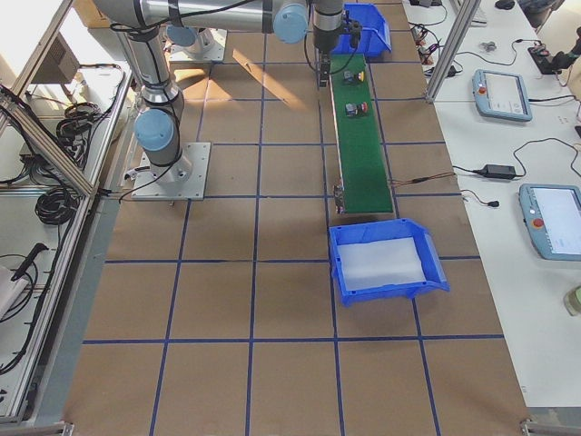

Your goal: Transport two buttons from left to right

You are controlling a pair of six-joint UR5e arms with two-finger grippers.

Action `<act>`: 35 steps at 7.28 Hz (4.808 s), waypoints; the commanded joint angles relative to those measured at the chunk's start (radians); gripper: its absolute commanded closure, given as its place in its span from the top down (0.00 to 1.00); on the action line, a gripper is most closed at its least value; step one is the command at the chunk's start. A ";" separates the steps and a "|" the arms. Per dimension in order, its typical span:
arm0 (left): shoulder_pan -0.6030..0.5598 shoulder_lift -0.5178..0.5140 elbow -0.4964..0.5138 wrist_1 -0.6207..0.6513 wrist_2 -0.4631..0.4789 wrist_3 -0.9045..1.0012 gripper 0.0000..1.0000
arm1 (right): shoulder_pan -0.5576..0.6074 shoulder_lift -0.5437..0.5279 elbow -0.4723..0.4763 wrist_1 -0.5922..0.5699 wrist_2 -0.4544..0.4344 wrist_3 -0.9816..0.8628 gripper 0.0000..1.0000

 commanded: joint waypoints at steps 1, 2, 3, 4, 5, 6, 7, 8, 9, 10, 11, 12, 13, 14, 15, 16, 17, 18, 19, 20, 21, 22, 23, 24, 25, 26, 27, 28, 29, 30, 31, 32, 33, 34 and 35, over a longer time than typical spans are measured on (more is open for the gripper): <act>0.000 0.000 0.000 0.000 0.001 -0.001 1.00 | -0.002 0.000 -0.001 0.000 0.000 -0.001 1.00; 0.000 0.000 0.000 0.000 0.001 -0.001 1.00 | -0.002 0.000 -0.001 0.000 0.000 -0.002 1.00; 0.000 -0.001 0.000 0.000 -0.001 -0.002 1.00 | -0.003 0.000 -0.003 0.000 0.000 -0.002 1.00; 0.000 0.000 0.000 0.000 0.001 0.001 1.00 | -0.003 -0.001 -0.001 0.000 0.000 0.003 1.00; 0.000 -0.001 0.000 0.000 0.001 0.001 1.00 | -0.003 0.000 -0.003 0.000 0.000 0.003 1.00; 0.000 -0.001 0.000 0.000 0.001 0.001 1.00 | -0.003 -0.001 -0.001 -0.002 0.000 0.000 1.00; 0.000 -0.003 0.000 0.000 -0.001 0.001 1.00 | -0.006 0.002 -0.009 -0.002 0.000 0.000 1.00; 0.000 -0.003 -0.001 0.000 0.001 -0.001 1.00 | -0.008 0.002 -0.003 0.005 0.000 -0.006 1.00; 0.000 -0.003 0.000 0.000 -0.001 0.001 1.00 | -0.009 0.002 -0.001 0.006 -0.002 -0.005 1.00; 0.000 -0.003 -0.001 0.000 0.001 0.001 1.00 | -0.009 0.002 0.000 0.008 -0.003 -0.005 1.00; 0.000 -0.003 0.000 0.000 -0.001 0.001 1.00 | -0.012 0.002 -0.001 0.008 -0.006 -0.005 1.00; 0.000 -0.001 0.000 0.000 -0.001 -0.001 1.00 | -0.021 0.002 -0.004 0.009 -0.023 -0.008 1.00; 0.000 -0.001 0.000 0.000 -0.001 -0.001 1.00 | -0.034 0.003 -0.007 0.009 -0.023 -0.008 1.00; 0.000 -0.001 0.000 0.000 -0.001 -0.001 1.00 | -0.037 0.003 -0.007 0.009 -0.023 -0.006 0.99; 0.000 -0.001 0.000 0.000 0.001 -0.001 1.00 | -0.040 0.003 -0.007 0.009 -0.021 -0.008 1.00; 0.000 0.000 0.000 0.000 0.001 -0.001 1.00 | -0.040 0.003 -0.007 0.009 -0.021 -0.008 1.00; 0.000 -0.001 0.000 0.000 -0.001 0.001 1.00 | -0.042 0.006 -0.010 0.009 -0.021 -0.008 1.00; 0.000 0.000 0.002 0.000 0.001 -0.001 1.00 | -0.043 0.015 -0.016 0.009 -0.021 -0.009 1.00; 0.000 0.002 0.002 0.000 0.001 0.001 1.00 | -0.045 0.029 -0.022 0.009 -0.025 -0.009 1.00; 0.000 0.003 0.000 0.000 0.001 0.001 1.00 | -0.066 0.052 -0.054 0.011 -0.022 -0.009 1.00; 0.000 0.002 0.003 0.000 0.001 0.001 1.00 | -0.103 0.061 -0.108 0.032 -0.021 -0.012 1.00; 0.000 0.000 0.000 0.000 0.001 0.001 1.00 | -0.114 0.095 -0.137 0.060 -0.025 -0.038 0.99; 0.000 -0.001 0.000 0.000 0.001 0.003 1.00 | -0.118 0.148 -0.148 0.055 -0.026 -0.044 0.99; 0.000 -0.001 0.000 0.000 0.001 0.001 1.00 | -0.143 0.182 -0.177 0.055 -0.026 -0.044 0.99; 0.000 -0.001 -0.001 0.000 0.001 0.001 1.00 | -0.166 0.217 -0.209 0.054 -0.026 -0.044 0.99; 0.000 -0.003 -0.002 0.000 0.001 0.001 1.00 | -0.170 0.259 -0.237 0.054 -0.026 -0.052 0.99; 0.000 -0.003 -0.003 0.000 0.001 0.001 1.00 | -0.172 0.293 -0.260 0.043 -0.041 -0.051 0.99; 0.000 -0.001 -0.005 0.000 0.001 0.001 1.00 | -0.187 0.331 -0.279 0.028 -0.041 -0.051 0.99; 0.000 -0.001 -0.005 0.000 0.001 0.001 1.00 | -0.195 0.350 -0.282 0.028 -0.043 -0.052 0.99; 0.000 -0.003 -0.005 0.002 0.001 0.001 1.00 | -0.204 0.368 -0.282 0.008 -0.043 -0.058 0.99; 0.000 -0.003 -0.005 0.002 0.001 0.003 1.00 | -0.210 0.370 -0.279 0.006 -0.043 -0.070 0.99; 0.000 -0.006 -0.006 0.002 0.001 0.001 1.00 | -0.212 0.376 -0.277 0.003 -0.044 -0.071 0.99; 0.000 -0.001 -0.006 0.002 0.001 0.001 1.00 | -0.212 0.382 -0.265 -0.046 -0.043 -0.071 0.99; 0.000 -0.003 -0.006 0.002 -0.001 -0.004 1.00 | -0.207 0.387 -0.251 -0.055 -0.041 -0.071 0.99; 0.000 -0.004 -0.005 0.002 -0.001 -0.001 1.00 | -0.206 0.379 -0.239 -0.060 -0.043 -0.071 0.99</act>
